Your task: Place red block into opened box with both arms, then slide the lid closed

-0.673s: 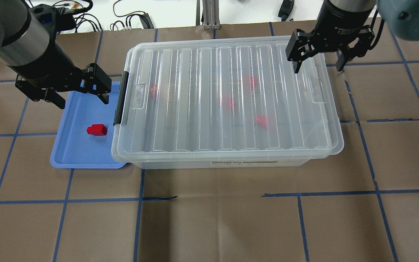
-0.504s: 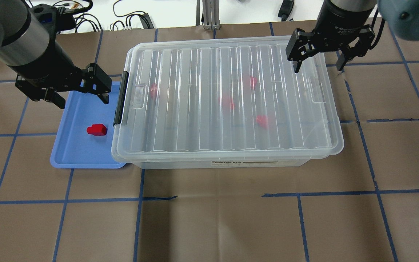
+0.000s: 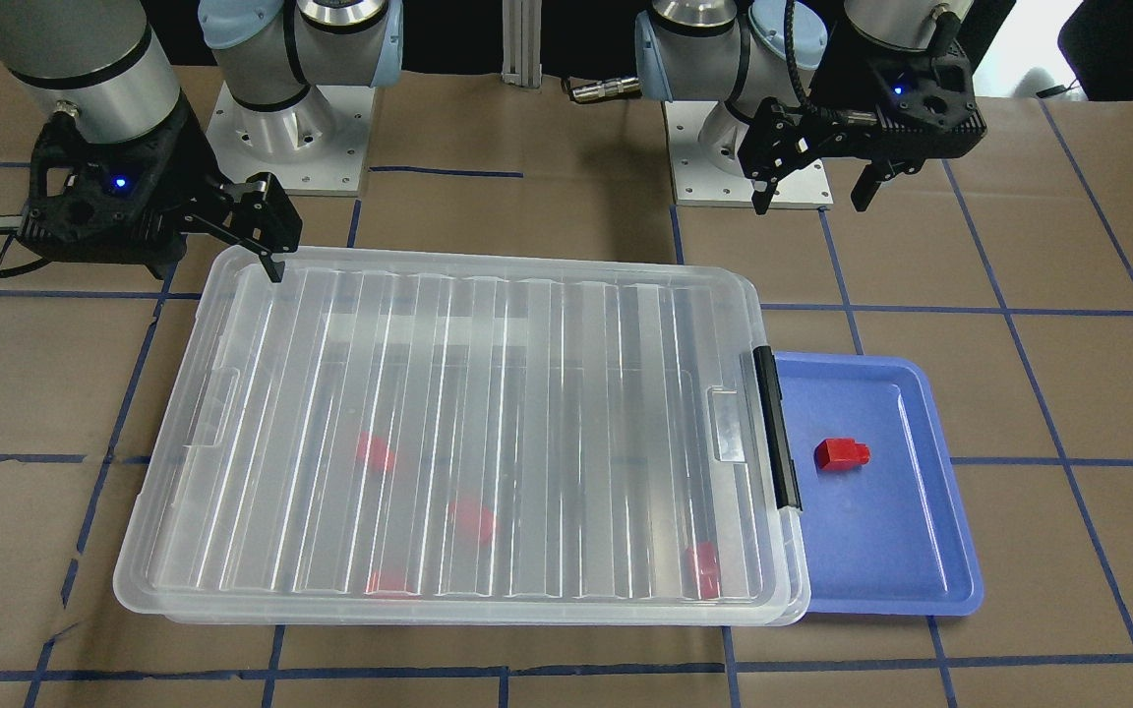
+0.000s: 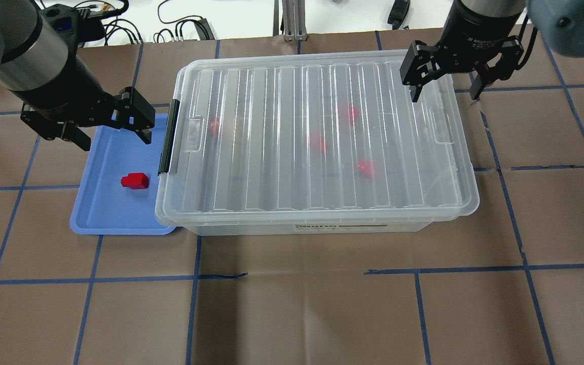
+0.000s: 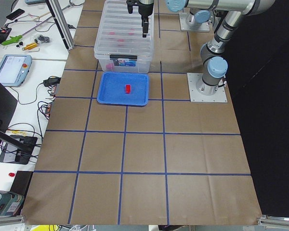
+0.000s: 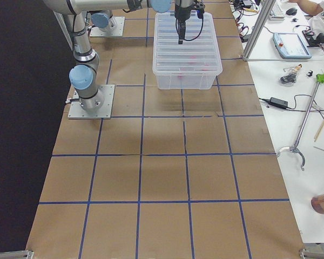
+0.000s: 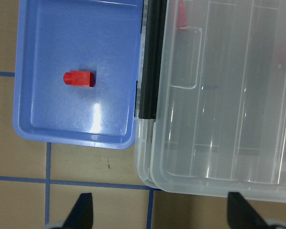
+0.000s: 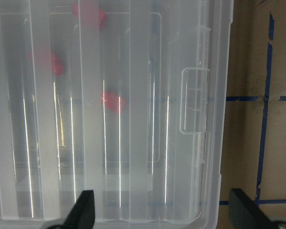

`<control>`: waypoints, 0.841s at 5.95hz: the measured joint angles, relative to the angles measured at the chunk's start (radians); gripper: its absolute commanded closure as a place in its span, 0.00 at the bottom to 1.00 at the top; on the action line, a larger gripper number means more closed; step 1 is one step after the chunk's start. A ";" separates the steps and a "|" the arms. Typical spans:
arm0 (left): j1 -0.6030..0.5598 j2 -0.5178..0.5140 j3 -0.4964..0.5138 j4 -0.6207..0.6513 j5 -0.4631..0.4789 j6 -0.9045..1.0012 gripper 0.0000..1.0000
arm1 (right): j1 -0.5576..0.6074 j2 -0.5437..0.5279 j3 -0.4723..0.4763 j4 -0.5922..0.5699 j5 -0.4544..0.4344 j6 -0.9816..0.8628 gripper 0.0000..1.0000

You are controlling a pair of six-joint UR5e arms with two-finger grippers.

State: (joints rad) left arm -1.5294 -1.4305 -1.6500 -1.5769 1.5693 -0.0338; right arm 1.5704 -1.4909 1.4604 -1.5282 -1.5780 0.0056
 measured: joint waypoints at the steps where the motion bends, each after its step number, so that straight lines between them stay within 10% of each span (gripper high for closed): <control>1: 0.000 0.001 0.000 0.000 0.000 0.000 0.02 | -0.042 0.007 0.012 -0.002 0.001 -0.032 0.00; 5: 0.000 0.002 0.001 0.000 0.000 0.000 0.02 | -0.187 0.027 0.275 -0.335 -0.030 -0.165 0.00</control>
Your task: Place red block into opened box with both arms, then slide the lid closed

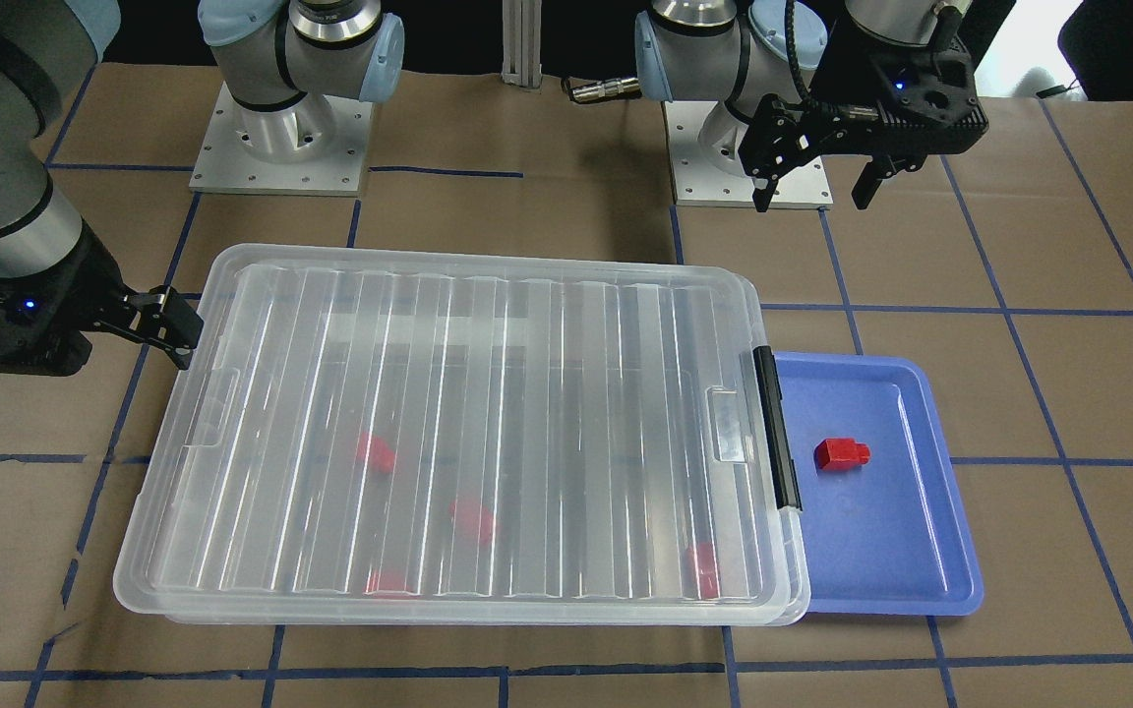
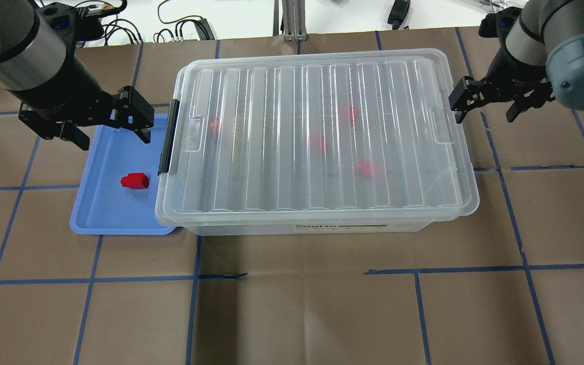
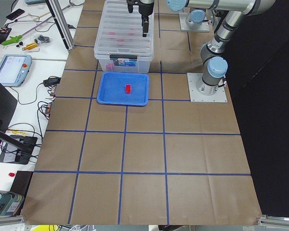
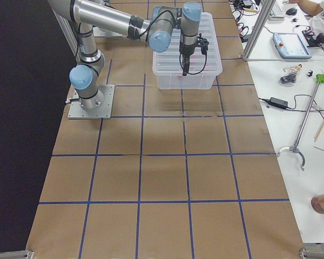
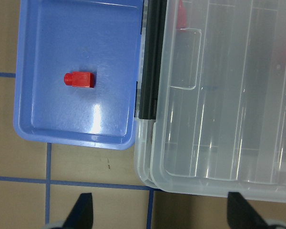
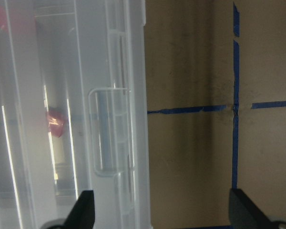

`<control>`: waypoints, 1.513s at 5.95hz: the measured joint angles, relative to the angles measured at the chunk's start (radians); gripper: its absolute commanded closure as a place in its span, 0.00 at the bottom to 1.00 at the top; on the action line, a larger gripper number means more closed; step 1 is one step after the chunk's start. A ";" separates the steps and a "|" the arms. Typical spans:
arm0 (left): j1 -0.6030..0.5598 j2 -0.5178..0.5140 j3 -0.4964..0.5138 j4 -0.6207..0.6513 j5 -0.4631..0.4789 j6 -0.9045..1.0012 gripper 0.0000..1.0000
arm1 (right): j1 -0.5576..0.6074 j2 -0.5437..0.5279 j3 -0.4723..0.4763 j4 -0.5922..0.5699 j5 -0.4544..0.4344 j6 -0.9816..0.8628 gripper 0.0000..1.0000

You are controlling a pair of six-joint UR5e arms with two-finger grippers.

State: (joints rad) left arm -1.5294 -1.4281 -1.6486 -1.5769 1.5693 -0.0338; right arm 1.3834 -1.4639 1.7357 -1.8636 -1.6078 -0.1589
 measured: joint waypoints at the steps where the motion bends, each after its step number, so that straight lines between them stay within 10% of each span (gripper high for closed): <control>1: 0.000 0.000 0.000 0.000 0.000 0.000 0.02 | -0.001 0.000 0.038 -0.034 -0.016 -0.008 0.00; 9: 0.000 0.001 -0.002 0.000 -0.010 0.000 0.02 | -0.003 0.023 0.076 -0.050 -0.023 -0.122 0.00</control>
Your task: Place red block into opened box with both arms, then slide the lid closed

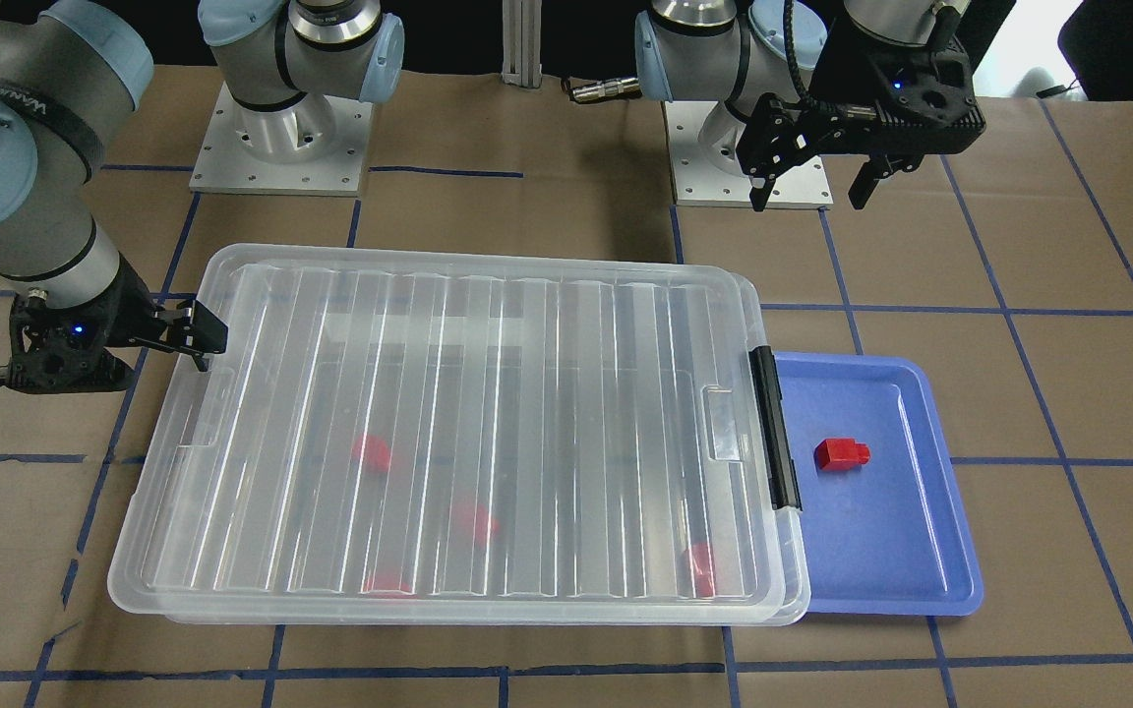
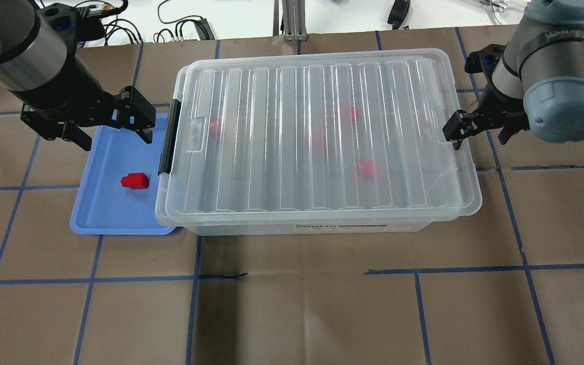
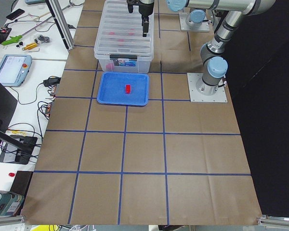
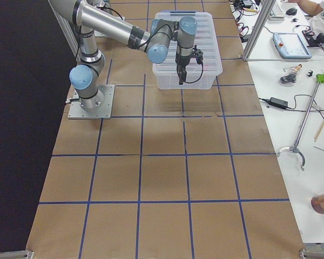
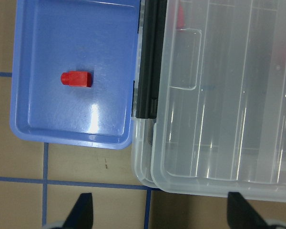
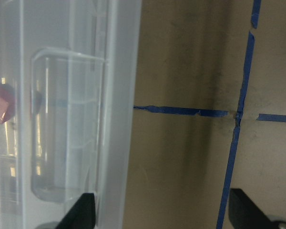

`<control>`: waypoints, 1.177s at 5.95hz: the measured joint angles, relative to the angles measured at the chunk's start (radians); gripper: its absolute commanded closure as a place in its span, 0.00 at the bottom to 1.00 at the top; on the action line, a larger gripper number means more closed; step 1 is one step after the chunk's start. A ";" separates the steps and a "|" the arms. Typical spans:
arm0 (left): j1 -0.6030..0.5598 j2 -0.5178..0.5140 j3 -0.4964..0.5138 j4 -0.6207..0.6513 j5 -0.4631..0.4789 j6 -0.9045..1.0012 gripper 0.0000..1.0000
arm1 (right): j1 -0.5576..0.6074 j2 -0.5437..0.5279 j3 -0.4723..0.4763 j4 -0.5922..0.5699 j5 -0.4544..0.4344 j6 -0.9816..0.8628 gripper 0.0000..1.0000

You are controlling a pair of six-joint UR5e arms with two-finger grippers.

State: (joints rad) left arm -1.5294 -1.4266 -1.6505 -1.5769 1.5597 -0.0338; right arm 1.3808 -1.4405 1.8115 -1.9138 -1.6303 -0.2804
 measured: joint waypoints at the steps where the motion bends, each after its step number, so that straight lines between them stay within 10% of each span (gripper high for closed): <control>1: 0.000 0.000 0.000 0.000 0.000 0.000 0.02 | -0.005 0.002 -0.001 -0.005 -0.001 -0.010 0.00; 7: 0.007 0.001 -0.006 0.000 -0.001 0.252 0.02 | -0.139 0.018 -0.003 -0.059 -0.048 -0.149 0.00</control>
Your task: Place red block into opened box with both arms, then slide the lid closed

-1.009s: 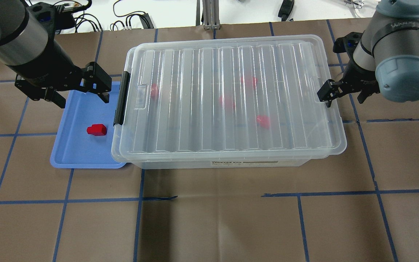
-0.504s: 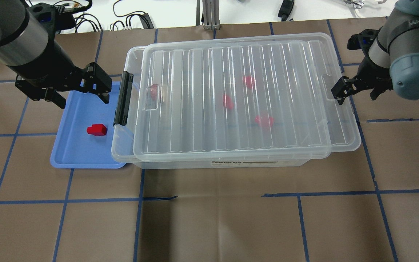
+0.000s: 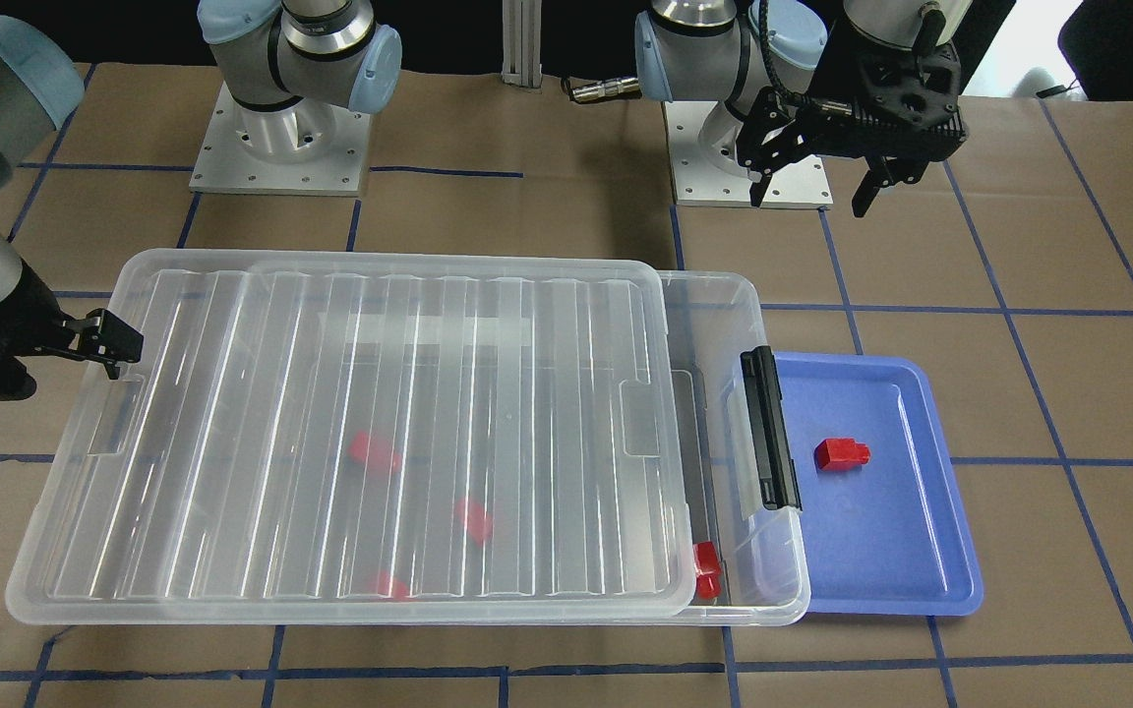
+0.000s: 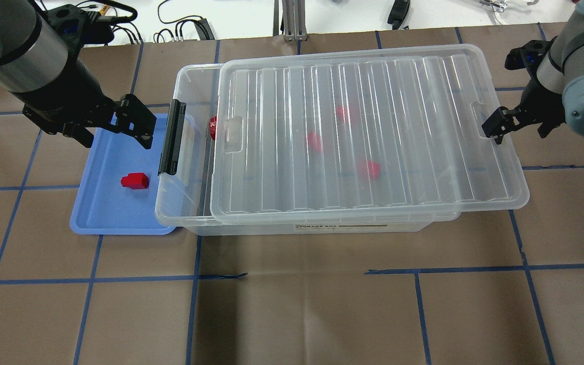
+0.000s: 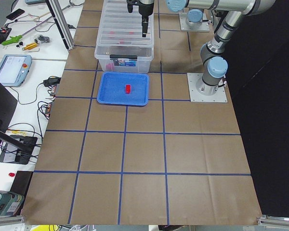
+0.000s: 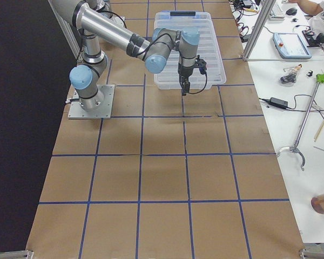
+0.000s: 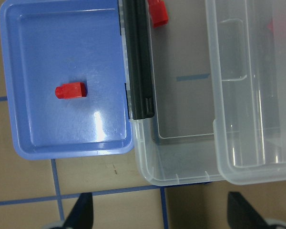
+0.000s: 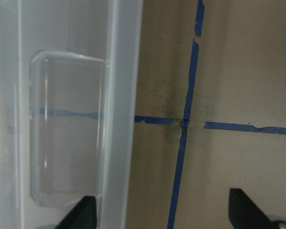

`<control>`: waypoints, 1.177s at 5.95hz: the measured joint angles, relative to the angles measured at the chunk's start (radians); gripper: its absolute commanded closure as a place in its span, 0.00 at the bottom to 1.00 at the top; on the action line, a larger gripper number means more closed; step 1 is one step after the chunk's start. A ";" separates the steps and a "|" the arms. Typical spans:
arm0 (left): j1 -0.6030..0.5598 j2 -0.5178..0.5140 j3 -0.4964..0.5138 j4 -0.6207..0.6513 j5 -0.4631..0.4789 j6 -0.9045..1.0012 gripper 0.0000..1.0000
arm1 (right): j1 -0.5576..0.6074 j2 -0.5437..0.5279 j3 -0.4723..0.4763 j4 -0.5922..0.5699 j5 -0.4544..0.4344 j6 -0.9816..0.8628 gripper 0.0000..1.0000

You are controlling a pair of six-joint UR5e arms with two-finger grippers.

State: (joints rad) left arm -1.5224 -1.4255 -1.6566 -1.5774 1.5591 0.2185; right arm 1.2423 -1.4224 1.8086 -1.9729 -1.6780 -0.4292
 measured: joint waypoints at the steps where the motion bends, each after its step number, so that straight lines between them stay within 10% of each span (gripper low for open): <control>1: 0.008 -0.004 -0.003 0.001 0.001 0.170 0.02 | -0.017 0.000 0.000 -0.001 -0.016 -0.009 0.00; 7: 0.167 -0.159 -0.008 0.096 0.013 1.376 0.02 | -0.122 -0.002 -0.004 -0.026 -0.097 -0.069 0.00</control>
State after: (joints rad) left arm -1.3552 -1.5841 -1.6645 -1.4811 1.5720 1.5946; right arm 1.1202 -1.4243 1.8041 -1.9993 -1.7746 -0.4987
